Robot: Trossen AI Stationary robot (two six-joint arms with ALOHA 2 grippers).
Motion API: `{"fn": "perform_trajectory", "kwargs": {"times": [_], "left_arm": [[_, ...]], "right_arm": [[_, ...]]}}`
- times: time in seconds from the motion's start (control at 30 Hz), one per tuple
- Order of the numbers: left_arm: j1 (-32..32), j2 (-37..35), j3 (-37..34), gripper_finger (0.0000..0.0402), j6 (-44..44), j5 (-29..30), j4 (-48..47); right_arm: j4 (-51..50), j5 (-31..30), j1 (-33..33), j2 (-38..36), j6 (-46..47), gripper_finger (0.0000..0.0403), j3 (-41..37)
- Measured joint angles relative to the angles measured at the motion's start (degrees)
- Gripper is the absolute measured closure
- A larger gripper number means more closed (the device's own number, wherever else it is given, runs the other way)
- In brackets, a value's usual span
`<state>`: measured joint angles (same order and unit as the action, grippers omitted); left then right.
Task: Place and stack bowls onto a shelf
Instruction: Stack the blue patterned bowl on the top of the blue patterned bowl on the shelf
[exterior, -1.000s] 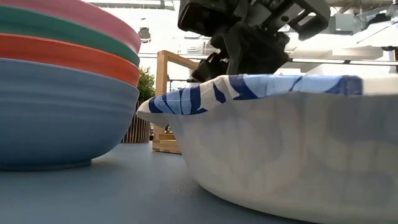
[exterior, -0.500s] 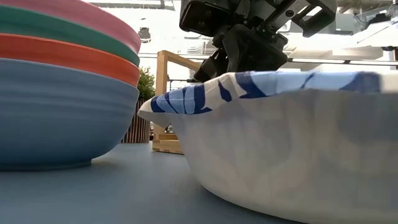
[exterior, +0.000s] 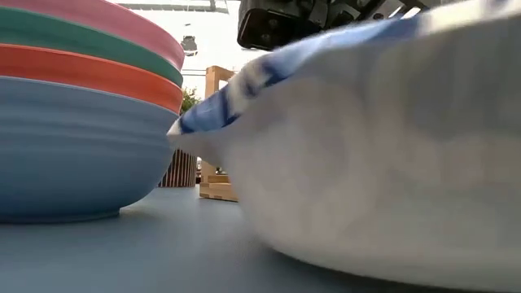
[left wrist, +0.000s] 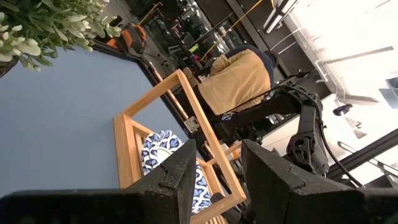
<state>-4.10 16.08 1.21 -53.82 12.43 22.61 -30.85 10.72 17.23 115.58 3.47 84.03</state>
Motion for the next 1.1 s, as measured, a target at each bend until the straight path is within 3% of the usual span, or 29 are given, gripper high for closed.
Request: {"fn": "perform_trajectory", "kwargs": {"times": [0.13, 0.53, 0.93, 1.1], "left_arm": [[-0.01, 0.00, 0.00, 0.0289, 0.01, 0.03, -0.16], [0.00, 0.00, 0.00, 0.0289, -0.54, 0.61, -0.81], [-0.01, 0.02, 0.00, 0.0289, -0.46, 0.28, -2.75], [-0.02, 0.02, 0.00, 0.0289, -0.44, 0.26, -2.82]], "right_arm": [[-0.18, -0.02, 0.00, -0.12, 0.15, 0.0381, 0.00], [-3.38, -0.02, -0.90, -0.16, -0.11, 0.0309, 2.34], [-5.90, 0.55, 0.16, -0.14, -0.90, 0.0179, 4.70], [-1.21, 0.74, 0.85, -0.03, 2.99, 0.0177, 1.35]]}}
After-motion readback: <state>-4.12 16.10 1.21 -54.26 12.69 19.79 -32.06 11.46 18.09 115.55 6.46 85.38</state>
